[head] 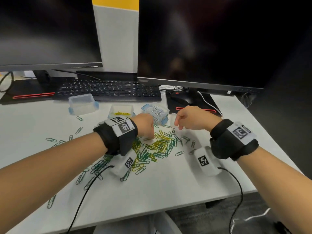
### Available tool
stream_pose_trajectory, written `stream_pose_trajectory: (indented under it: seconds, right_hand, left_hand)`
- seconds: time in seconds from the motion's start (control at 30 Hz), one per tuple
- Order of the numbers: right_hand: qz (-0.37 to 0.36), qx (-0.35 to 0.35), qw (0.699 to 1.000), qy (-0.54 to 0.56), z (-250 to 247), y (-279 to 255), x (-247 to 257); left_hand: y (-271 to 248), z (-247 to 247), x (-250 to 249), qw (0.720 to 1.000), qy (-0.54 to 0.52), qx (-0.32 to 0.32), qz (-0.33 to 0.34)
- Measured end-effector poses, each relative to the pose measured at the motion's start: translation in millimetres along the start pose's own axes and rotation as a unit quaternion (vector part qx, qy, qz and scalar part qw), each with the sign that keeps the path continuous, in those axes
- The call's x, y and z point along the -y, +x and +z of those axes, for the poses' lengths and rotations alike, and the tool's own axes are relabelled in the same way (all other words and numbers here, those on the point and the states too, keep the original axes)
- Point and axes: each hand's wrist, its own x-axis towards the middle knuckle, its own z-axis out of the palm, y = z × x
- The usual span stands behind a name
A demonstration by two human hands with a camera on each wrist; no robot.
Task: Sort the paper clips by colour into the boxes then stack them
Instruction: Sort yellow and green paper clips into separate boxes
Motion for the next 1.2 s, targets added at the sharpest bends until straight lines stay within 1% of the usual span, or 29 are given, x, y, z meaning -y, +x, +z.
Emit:
stream_pose_trajectory:
  seconds: [0.07, 0.17, 0.27, 0.37, 0.43, 0.47, 0.5, 0.53, 0.57, 0.6, 0.63, 0.67, 0.7, 0.73, 0.8, 0.87, 0.93, 0.97, 1.0, 1.03, 1.1, 1.13, 1.2]
  right_hand:
    - [-0.009, -0.012, 1.000, -0.023, 11, 7, 13]
    - [-0.041, 0.014, 0.996, -0.080, 35, 20, 32]
    - [-0.054, 0.008, 0.994, -0.091, 48, 28, 43]
    - [-0.054, 0.031, 0.993, -0.105, 54, 30, 50]
    - [-0.063, 0.048, 0.990, -0.121, 54, 29, 56]
    - [-0.072, 0.054, 0.987, -0.133, 54, 29, 57]
    - [-0.078, 0.060, 0.985, -0.143, 55, 28, 58]
    - [-0.079, 0.064, 0.983, -0.152, 55, 27, 58]
    - [-0.082, 0.070, 0.981, -0.160, 54, 26, 59]
    - [-0.086, 0.075, 0.980, -0.164, 52, 26, 58]
    - [-0.091, 0.078, 0.980, -0.161, 47, 27, 57]
    - [-0.092, 0.076, 0.982, -0.148, 41, 27, 56]
    - [-0.096, 0.068, 0.985, -0.123, 33, 27, 55]
    - [-0.107, 0.052, 0.990, -0.081, 24, 27, 56]
    - [-0.130, 0.013, 0.991, 0.037, 9, 26, 60]
    - [-0.149, -0.003, 0.978, 0.149, 2, 25, 69]
    - [-0.159, 0.001, 0.970, 0.183, 0, 26, 77]
    - [-0.160, -0.002, 0.969, 0.187, 0, 28, 78]
    - [-0.157, -0.018, 0.968, 0.196, 0, 29, 77]
    - [-0.151, -0.044, 0.967, 0.200, -2, 31, 73]
    - [-0.136, -0.101, 0.971, 0.167, -5, 31, 63]
    - [-0.133, -0.111, 0.974, 0.147, -4, 31, 59]
    - [-0.148, -0.097, 0.976, 0.129, 0, 29, 57]
  left_hand:
    - [4, -1, -2, 0.998, 0.067, -0.005, -0.007]
    - [8, 2, 3, 0.993, 0.118, 0.020, -0.018]
    - [9, 6, 10, 0.993, 0.107, 0.034, -0.025]
    - [6, 5, 16, 0.995, 0.088, 0.047, -0.027]
    - [4, 2, 20, 0.998, 0.045, 0.026, -0.032]
    - [3, 0, 22, 0.999, -0.010, 0.015, -0.042]
    - [3, -1, 26, 0.993, -0.107, 0.017, -0.055]
    - [2, -1, 29, 0.965, -0.249, 0.031, -0.079]
    - [1, -3, 33, 0.912, -0.394, 0.049, -0.107]
    - [-1, -3, 38, 0.846, -0.513, 0.065, -0.131]
    - [-3, -3, 44, 0.782, -0.601, 0.081, -0.146]
    - [-5, -3, 48, 0.730, -0.659, 0.095, -0.154]
    - [-8, -3, 51, 0.691, -0.698, 0.103, -0.156]
    - [-10, -3, 53, 0.657, -0.730, 0.104, -0.159]
    - [-11, -3, 54, 0.599, -0.779, 0.095, -0.160]
    - [-11, -1, 50, 0.547, -0.817, 0.101, -0.153]
    - [-10, -2, 46, 0.501, -0.847, 0.119, -0.130]
    - [-9, -5, 46, 0.482, -0.859, 0.126, -0.115]
    - [-9, -8, 46, 0.469, -0.868, 0.128, -0.104]
    - [-9, -11, 49, 0.464, -0.872, 0.125, -0.095]
    - [-11, -17, 55, 0.476, -0.867, 0.123, -0.075]
    - [-13, -19, 56, 0.483, -0.864, 0.129, -0.065]
    - [-16, -20, 55, 0.488, -0.858, 0.150, -0.050]
